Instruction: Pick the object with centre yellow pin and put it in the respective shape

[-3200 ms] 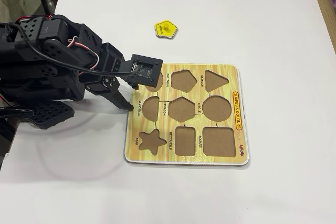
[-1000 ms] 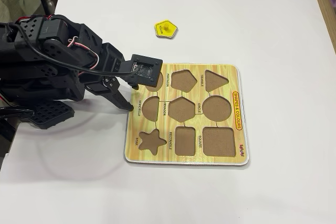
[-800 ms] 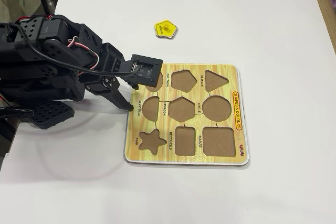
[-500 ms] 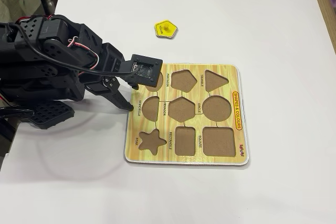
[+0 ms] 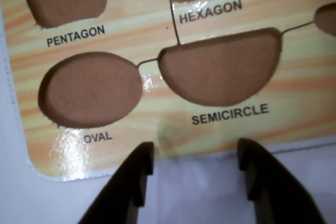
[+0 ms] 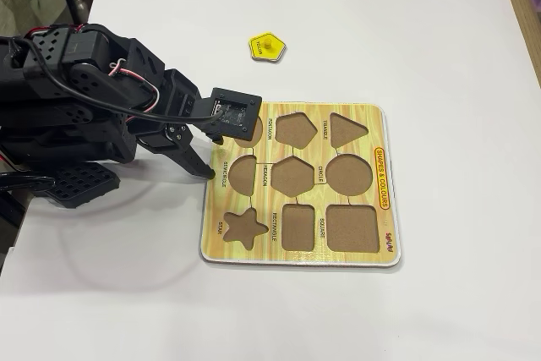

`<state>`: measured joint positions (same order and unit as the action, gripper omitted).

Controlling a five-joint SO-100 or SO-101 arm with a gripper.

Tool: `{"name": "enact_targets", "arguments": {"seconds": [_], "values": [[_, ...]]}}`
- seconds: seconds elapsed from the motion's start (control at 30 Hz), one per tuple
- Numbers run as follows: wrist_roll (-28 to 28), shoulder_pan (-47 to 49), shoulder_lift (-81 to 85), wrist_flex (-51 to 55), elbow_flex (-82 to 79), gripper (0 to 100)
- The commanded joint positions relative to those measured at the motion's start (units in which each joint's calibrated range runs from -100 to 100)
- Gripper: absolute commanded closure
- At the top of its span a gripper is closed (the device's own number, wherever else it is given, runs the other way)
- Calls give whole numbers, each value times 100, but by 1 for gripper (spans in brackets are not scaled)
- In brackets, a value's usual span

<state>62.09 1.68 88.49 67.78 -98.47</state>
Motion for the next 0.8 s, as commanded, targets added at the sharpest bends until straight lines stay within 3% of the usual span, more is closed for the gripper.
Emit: {"name": "enact_targets", "arguments": {"seconds": [0.0,0.4,0.67,0.77], "values": [[-11,-41,-4,119,-45,81],[-6,56,-163,206,755,81],[-11,300,-1602,257,2446,81],[-11,300,-2146,785,3246,81]]}}
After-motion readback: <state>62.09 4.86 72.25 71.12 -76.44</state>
